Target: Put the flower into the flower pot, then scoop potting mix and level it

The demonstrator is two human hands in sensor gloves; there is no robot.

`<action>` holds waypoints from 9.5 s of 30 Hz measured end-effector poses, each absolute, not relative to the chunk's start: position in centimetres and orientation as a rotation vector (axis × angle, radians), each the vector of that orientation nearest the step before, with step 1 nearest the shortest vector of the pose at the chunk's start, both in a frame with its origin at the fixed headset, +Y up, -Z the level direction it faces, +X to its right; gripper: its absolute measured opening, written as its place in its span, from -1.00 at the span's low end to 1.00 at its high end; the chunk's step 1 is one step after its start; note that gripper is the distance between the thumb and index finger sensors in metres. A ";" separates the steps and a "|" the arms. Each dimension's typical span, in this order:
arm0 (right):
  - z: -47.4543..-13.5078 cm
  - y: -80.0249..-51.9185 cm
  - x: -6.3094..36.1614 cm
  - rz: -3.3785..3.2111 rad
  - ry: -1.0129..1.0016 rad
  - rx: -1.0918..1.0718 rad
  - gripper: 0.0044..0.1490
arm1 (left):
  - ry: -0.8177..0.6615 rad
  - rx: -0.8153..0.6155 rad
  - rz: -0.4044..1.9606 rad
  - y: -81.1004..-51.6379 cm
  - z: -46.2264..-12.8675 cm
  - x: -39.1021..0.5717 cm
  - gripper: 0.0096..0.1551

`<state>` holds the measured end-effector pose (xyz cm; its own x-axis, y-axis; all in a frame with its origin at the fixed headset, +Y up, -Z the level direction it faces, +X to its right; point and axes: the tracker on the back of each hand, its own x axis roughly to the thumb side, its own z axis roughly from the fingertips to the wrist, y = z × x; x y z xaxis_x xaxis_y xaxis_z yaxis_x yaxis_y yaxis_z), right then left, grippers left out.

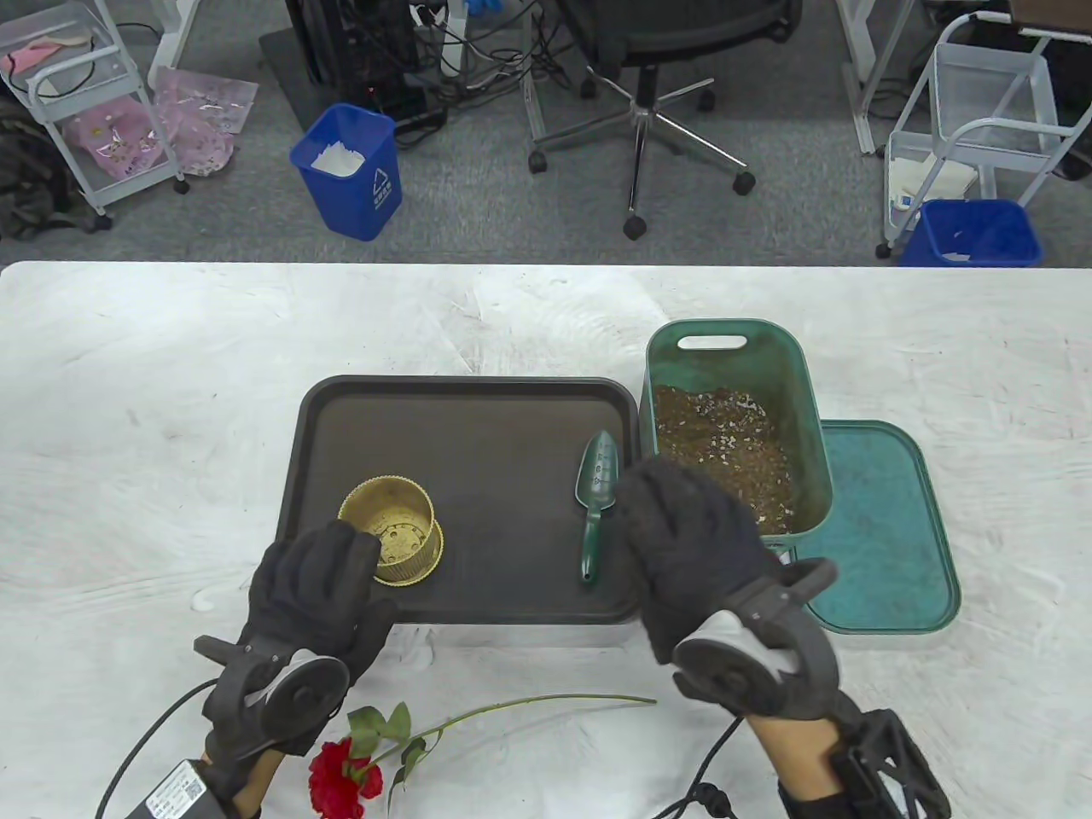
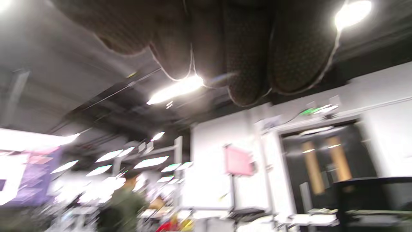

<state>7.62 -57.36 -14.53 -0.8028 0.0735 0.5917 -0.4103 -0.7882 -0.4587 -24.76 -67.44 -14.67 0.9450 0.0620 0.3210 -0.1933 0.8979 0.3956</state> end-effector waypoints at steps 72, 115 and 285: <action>-13.8 -69.6 2.7 2.188 -0.219 0.750 -0.52 | -0.544 0.223 1.077 -66.7 -14.3 -23.9 -0.27; -12.0 -69.5 1.0 2.242 -0.303 0.762 -0.51 | -0.662 0.115 1.256 -66.9 -14.1 -22.3 -0.46; -33.4 -64.8 19.2 2.345 0.739 -0.764 -0.38 | -0.253 0.550 0.724 -64.5 -17.3 -29.3 -0.52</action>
<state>19.20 -64.79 -33.45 -0.6812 0.3326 -0.6522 -0.6464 -0.6914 0.3225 -29.32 -64.55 -17.27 0.7270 0.5568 0.4019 -0.6859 0.6162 0.3870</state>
